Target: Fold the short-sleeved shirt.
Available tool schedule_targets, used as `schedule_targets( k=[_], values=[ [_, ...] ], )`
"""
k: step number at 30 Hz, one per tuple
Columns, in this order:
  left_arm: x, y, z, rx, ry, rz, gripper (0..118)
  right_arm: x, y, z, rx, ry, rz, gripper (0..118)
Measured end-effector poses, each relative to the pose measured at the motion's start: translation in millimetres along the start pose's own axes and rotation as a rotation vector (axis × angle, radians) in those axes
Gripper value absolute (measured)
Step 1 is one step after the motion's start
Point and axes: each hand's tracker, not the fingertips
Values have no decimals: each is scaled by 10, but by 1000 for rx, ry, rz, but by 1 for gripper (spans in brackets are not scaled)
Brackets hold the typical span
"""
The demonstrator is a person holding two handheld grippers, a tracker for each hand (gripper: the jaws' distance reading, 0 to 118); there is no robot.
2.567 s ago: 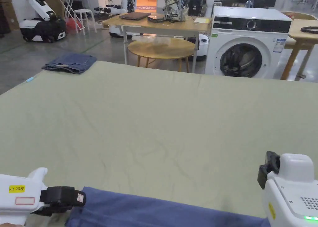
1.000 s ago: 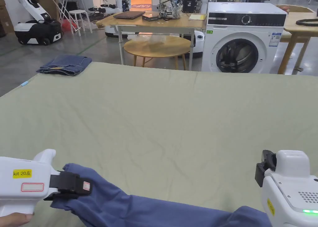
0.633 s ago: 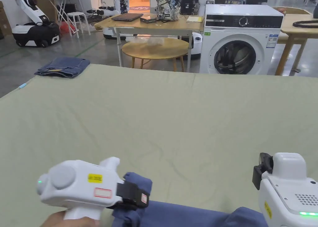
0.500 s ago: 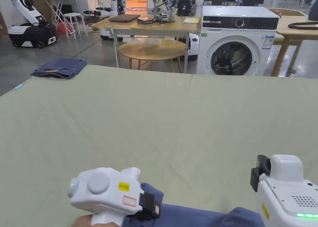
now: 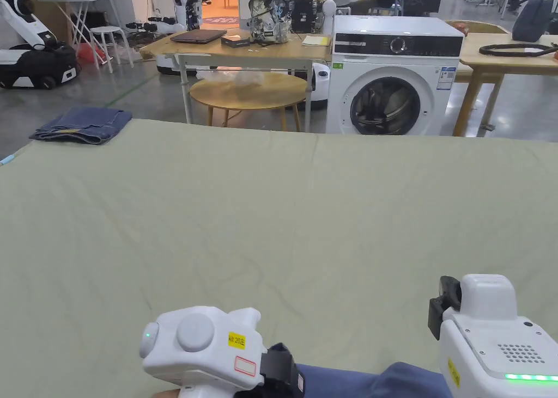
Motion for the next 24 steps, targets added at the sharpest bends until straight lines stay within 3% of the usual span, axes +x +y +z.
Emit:
schedule_targets(
  k=[3,7,10,13,16,18,21,24],
  values=[
    [-34,91,239,33,-72,15,52,2,19,15,4,0,2,0],
    [-15,102,485,106,-113,-8,39,8,19,34,5,-1,-1,0],
    [-51,94,441,132,-95,7,12,18,-14,19,0,0,-10,0],
    [-152,63,219,109,-59,29,3,16,-30,22,-7,2,-16,0],
    [-309,7,-127,25,-60,65,2,11,-39,25,-12,3,-13,0],
    [-391,-53,-334,-28,-128,121,2,5,-51,23,-15,4,-9,0],
    [-374,-165,-613,-113,-226,101,2,15,-49,29,-17,10,-23,0],
    [-355,-215,-715,-56,-240,116,2,23,-44,44,-10,10,-32,0]
  ],
)
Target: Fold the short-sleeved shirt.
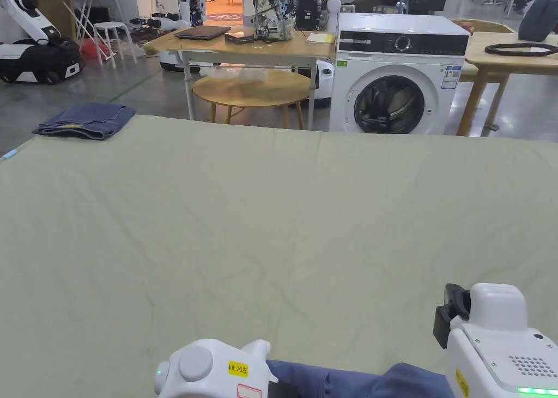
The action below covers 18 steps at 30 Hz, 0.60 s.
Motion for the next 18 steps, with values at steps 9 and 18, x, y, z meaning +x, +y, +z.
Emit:
schedule_targets(
  k=[9,18],
  values=[
    [-40,57,-166,46,-59,-41,2,-3,4,8,6,0,1,0],
    [234,-2,2,64,7,-86,1,10,-1,20,11,-9,7,0]
  ],
)
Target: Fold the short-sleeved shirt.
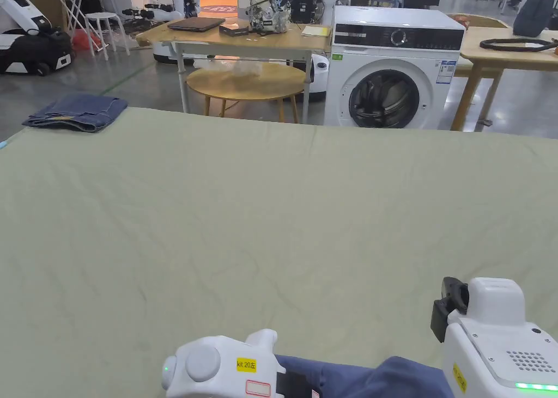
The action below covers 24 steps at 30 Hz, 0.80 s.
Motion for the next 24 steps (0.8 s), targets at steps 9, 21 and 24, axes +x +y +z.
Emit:
schedule_targets(
  k=[9,21,24],
  values=[
    [-360,165,1230,187,51,-13,2,-23,88,-47,22,12,2,0],
    [-1258,-49,1384,107,-5,130,67,-161,90,-124,18,45,-5,0],
    [-1405,-36,1293,139,-183,187,67,-156,73,-137,14,46,-12,0]
  ],
)
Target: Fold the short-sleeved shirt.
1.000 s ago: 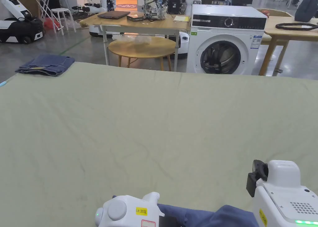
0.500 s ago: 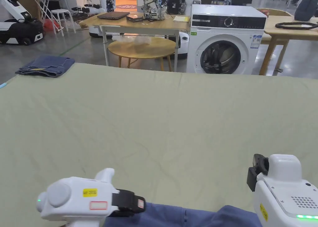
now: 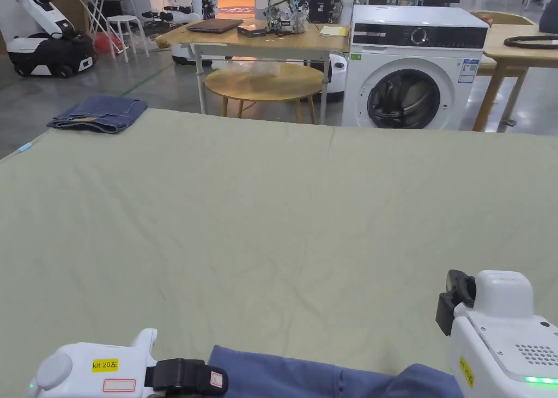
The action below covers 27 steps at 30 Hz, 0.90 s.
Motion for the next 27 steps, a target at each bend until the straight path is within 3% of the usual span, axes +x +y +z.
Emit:
schedule_targets(
  k=[3,6,8,18,27],
  values=[
    [183,62,-151,-13,-100,80,60,4,2,14,1,-2,-7,0],
    [-46,-76,-243,6,-16,69,19,19,2,27,1,-10,-13,0],
    [-49,-131,-332,29,-39,97,11,48,-3,19,-1,-12,-19,0],
    [291,89,151,140,58,-31,5,54,40,30,14,-11,-17,0],
    [796,247,1187,244,377,-170,5,22,137,7,23,10,10,0]
  ],
)
